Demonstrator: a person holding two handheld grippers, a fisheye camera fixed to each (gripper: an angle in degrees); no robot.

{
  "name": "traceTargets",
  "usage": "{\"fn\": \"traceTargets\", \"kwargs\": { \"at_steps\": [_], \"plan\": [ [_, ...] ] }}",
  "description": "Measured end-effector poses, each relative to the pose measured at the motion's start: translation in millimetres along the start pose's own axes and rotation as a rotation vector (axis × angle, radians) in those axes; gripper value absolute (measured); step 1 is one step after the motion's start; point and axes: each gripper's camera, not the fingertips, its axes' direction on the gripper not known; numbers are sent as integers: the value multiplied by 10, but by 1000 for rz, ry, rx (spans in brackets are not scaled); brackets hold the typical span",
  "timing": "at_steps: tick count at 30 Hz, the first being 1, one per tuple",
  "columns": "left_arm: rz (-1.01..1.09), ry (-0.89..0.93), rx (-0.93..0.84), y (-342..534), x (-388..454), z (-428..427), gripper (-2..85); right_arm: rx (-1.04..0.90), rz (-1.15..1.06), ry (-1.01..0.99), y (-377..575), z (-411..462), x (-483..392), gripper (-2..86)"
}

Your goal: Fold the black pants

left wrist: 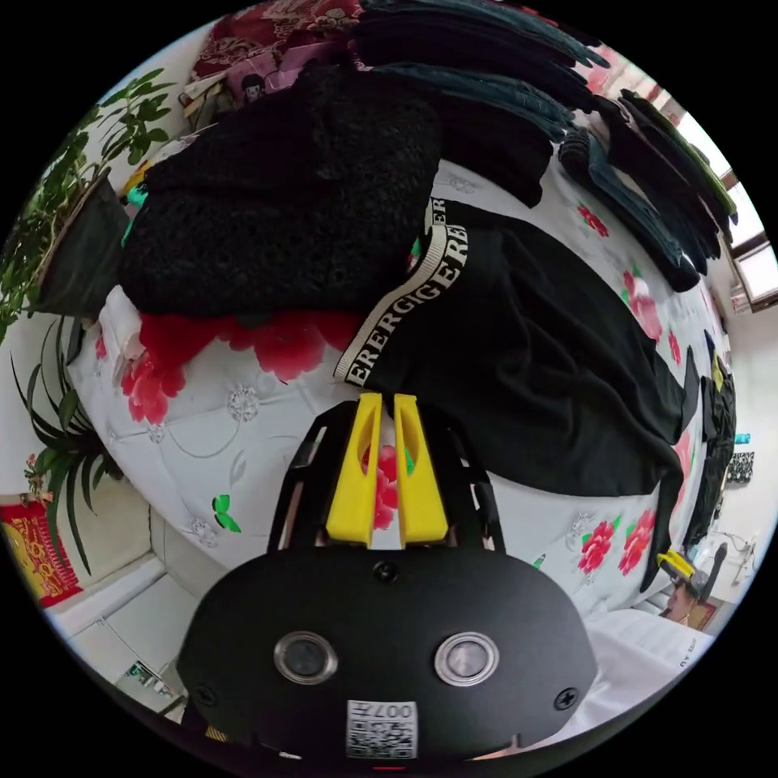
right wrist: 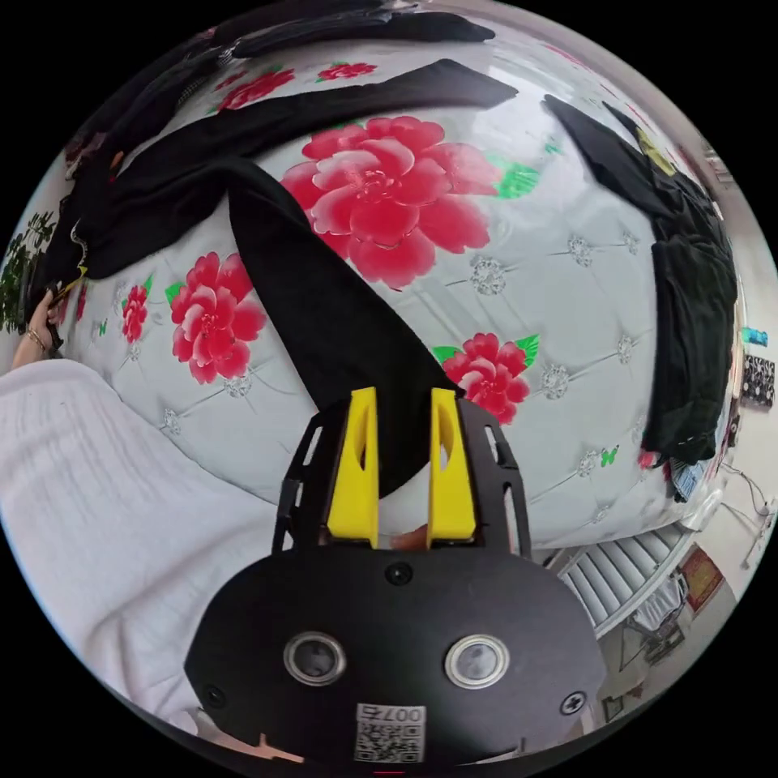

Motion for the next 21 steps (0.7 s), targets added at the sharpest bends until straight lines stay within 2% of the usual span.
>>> {"fn": "traceTargets", "kwargs": {
  "at_steps": [3,6,9,11,15,21],
  "plan": [
    [31,40,-29,50,-167,-75,-6,33,-34,90,44,-216,34,12],
    [-34,146,59,250,-532,-354,-9,191,17,82,264,-766,311,3],
    [-81,240,142,510,-886,-645,-9,364,80,51,549,-1346,636,1],
    [-81,267,154,647,-1012,-737,-9,453,101,-40,688,-1615,830,3],
    [-104,277,102,945,-1095,-583,-8,453,140,-83,705,-1478,905,14],
    [-124,282,57,1233,-1156,-413,-8,313,132,-112,834,-833,732,49]
  ]
}}
